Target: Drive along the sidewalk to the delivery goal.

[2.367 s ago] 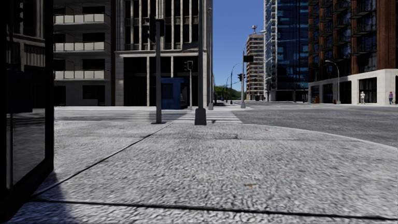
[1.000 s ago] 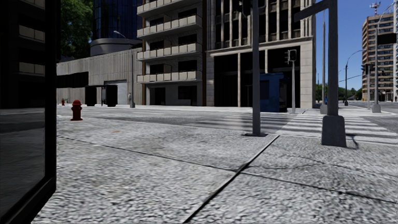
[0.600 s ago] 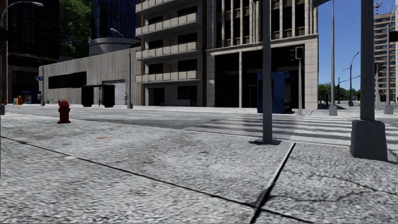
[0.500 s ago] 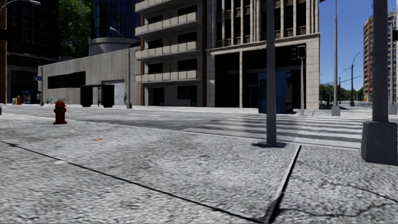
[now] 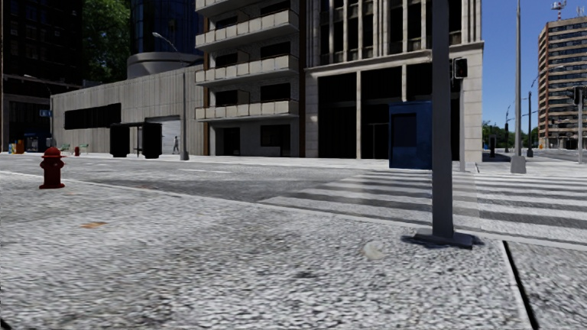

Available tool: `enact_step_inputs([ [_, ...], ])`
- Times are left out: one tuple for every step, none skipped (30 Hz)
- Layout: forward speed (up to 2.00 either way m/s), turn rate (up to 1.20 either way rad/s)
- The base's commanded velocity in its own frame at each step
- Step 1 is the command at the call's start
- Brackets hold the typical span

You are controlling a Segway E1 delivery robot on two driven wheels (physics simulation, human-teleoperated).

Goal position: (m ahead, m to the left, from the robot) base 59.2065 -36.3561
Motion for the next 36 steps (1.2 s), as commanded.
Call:
enact_step_inputs([
  [2.00, 0.00],
  [2.00, 0.00],
  [2.00, 0.00],
  [2.00, 0.00],
  [2.00, 0.00],
  [2.00, 0.00],
  [2.00, 0.00],
  [1.99, -0.03],
  [1.99, -0.08],
  [1.99, -0.08],
  [1.92, -0.12],
  [1.77, -0.17],
  [1.69, -0.23],
  [1.69, -0.23],
  [1.67, -0.30],
  [1.66, -0.33],
  [1.65, -0.35],
  [1.65, -0.35],
  [1.65, -0.35],
  [1.65, -0.35],
  [1.65, -0.35],
  [1.65, -0.35],
  [1.66, -0.35],
  [1.67, -0.35],
  [1.68, -0.35],
  [1.68, -0.35],
  [1.68, -0.35],
  [1.68, -0.36],
  [1.68, -0.37],
  [1.68, -0.37],
  [1.68, -0.40],
  [1.67, -0.42],
  [1.66, -0.42],
  [1.66, -0.42],
  [1.66, -0.43],
  [1.66, -0.43],
])
